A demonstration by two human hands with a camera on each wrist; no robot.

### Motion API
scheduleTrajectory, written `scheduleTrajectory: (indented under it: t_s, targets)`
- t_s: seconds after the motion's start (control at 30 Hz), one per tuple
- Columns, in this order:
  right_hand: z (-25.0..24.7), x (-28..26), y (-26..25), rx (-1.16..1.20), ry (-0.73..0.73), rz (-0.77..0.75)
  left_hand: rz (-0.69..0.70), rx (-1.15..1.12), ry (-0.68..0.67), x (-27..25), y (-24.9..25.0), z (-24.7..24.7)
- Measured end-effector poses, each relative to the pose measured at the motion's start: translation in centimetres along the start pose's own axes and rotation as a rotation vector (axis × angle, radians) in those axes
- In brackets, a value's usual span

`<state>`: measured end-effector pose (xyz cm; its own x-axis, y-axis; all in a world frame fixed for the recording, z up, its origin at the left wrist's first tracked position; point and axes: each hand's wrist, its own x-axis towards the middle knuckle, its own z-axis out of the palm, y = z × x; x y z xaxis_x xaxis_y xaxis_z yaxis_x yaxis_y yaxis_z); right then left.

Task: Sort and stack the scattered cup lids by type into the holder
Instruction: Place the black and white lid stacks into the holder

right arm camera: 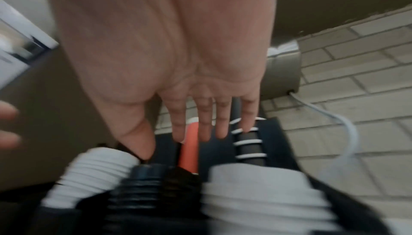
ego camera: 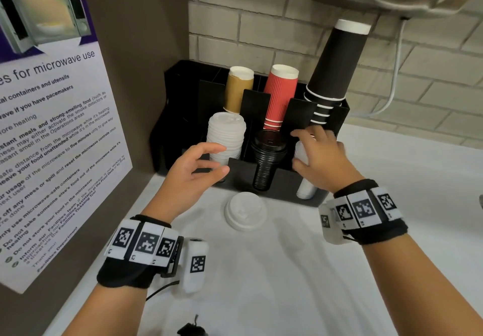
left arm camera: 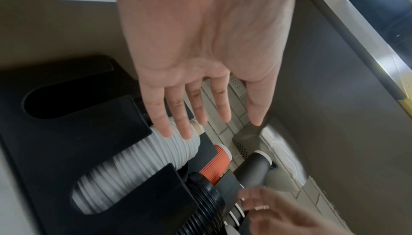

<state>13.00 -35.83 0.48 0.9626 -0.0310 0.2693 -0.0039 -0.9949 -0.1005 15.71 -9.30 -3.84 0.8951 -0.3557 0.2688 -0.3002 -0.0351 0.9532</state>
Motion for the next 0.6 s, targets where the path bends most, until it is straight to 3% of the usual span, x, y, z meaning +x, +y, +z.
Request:
scheduleTrajectory:
  t_s: [0.03,0.1,0.17,0.23,0.37,0.6]
  targets:
    - [-0.2,-0.2,-1.2,0.116,-0.009,-0.087,-0.001,0.004,0.004,0.0,0.0,0.0]
    - [0.2,-0.6,-3.8,0.256,-0.255,-0.241,0.001,0.006,0.009,0.1,0.2,0.0]
    - [1.8,-1.1,-6.0,0.167,-0.564,-0.283,0.006,0.002,0.007,0.0,0.4,0.1]
    - [3.6,-1.3,-7.5,-0.010,-0.710,-0.224,0.004,-0.001,0.003,-0.2,0.6,0.1]
    - [5.7,-1.2,-9.1,-0.187,-0.823,-0.154,0.004,0.005,0.010,-0.4,0.7,-0.1]
    - [6.0,-1.0,-9.1,-0.126,-0.894,-0.147,0.009,0.007,0.010,-0.3,1.1,-0.2]
